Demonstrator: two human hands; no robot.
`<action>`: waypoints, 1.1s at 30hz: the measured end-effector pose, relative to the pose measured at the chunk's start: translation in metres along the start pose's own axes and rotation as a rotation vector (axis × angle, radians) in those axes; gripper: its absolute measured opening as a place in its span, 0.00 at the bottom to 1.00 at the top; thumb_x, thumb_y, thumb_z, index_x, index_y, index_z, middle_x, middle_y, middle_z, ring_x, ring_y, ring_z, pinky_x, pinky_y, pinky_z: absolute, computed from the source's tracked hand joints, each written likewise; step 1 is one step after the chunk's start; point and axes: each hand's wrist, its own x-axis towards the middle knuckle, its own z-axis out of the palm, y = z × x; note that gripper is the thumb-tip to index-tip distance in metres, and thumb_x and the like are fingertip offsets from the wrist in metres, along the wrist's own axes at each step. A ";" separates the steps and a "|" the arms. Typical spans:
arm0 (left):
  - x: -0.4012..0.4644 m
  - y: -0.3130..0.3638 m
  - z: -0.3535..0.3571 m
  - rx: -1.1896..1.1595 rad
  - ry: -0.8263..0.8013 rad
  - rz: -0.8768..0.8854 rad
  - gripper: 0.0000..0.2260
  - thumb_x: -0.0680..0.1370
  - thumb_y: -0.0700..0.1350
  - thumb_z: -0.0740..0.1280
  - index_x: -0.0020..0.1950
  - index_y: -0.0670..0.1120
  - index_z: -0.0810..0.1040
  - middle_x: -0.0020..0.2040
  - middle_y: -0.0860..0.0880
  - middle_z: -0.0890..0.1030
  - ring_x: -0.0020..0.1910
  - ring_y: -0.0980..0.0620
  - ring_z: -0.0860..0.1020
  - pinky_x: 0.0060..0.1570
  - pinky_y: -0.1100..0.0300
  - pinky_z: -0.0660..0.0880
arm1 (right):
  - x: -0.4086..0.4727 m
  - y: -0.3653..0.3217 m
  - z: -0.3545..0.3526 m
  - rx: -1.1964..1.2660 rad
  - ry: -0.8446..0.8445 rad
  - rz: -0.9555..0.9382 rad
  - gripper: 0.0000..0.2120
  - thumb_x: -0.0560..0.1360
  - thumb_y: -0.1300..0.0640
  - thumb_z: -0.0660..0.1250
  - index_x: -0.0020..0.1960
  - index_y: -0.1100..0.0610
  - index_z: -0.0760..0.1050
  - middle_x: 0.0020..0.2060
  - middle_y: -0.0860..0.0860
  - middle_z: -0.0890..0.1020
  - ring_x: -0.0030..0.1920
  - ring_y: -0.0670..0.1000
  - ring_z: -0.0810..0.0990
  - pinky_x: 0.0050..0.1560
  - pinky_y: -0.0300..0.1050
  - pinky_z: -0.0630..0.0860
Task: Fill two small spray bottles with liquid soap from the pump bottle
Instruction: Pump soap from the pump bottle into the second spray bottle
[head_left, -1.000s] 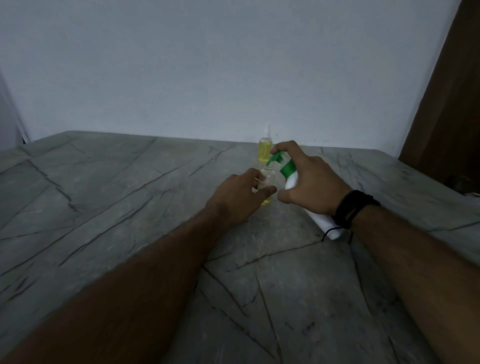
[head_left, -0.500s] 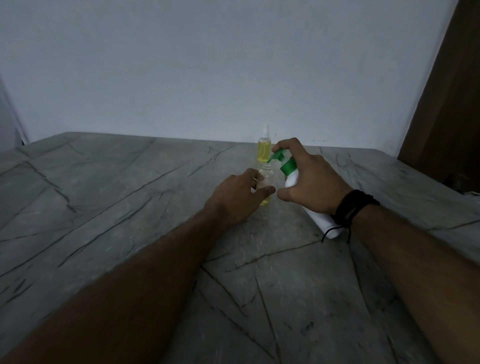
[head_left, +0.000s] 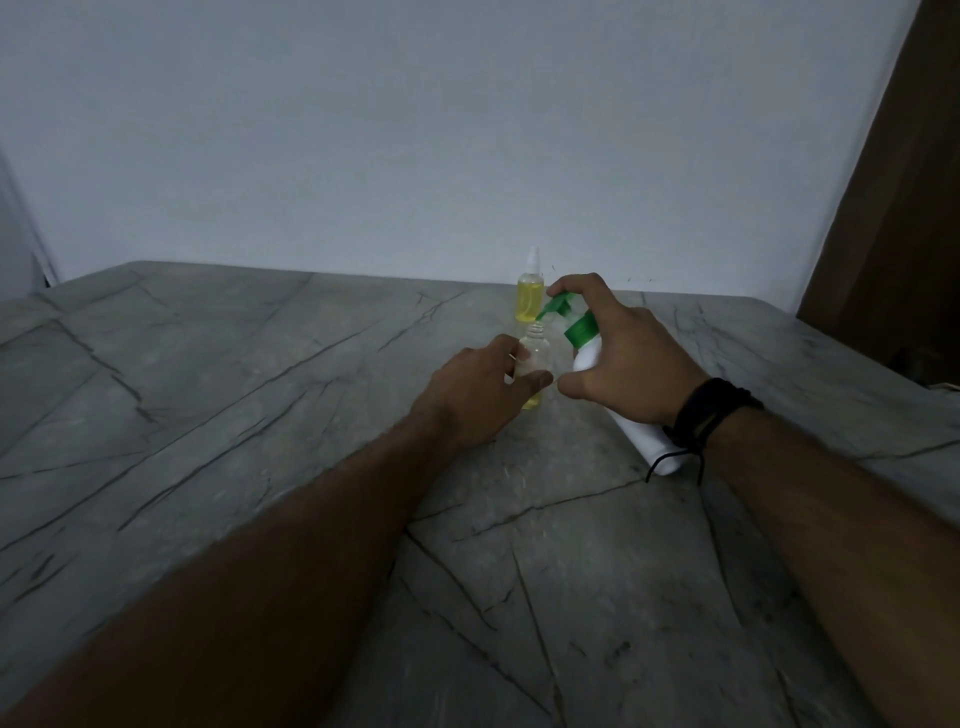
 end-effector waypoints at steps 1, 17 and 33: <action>0.000 0.000 0.000 -0.002 -0.001 -0.002 0.23 0.78 0.61 0.64 0.67 0.50 0.70 0.63 0.49 0.79 0.56 0.50 0.78 0.55 0.52 0.77 | 0.000 0.000 0.000 0.001 -0.002 -0.002 0.37 0.64 0.59 0.77 0.68 0.45 0.64 0.37 0.43 0.78 0.34 0.46 0.78 0.34 0.37 0.69; 0.000 0.001 0.000 0.008 -0.003 -0.002 0.23 0.78 0.60 0.64 0.68 0.50 0.70 0.63 0.49 0.78 0.55 0.51 0.77 0.53 0.54 0.77 | 0.001 0.001 0.000 0.011 -0.009 0.002 0.36 0.64 0.59 0.77 0.66 0.46 0.64 0.43 0.47 0.81 0.38 0.49 0.81 0.38 0.43 0.75; -0.001 0.001 -0.001 0.003 0.002 0.004 0.23 0.78 0.60 0.64 0.67 0.50 0.70 0.62 0.49 0.79 0.54 0.51 0.78 0.52 0.55 0.77 | 0.000 0.002 0.000 0.008 -0.009 0.001 0.36 0.65 0.59 0.77 0.67 0.46 0.64 0.42 0.45 0.81 0.37 0.46 0.80 0.37 0.42 0.75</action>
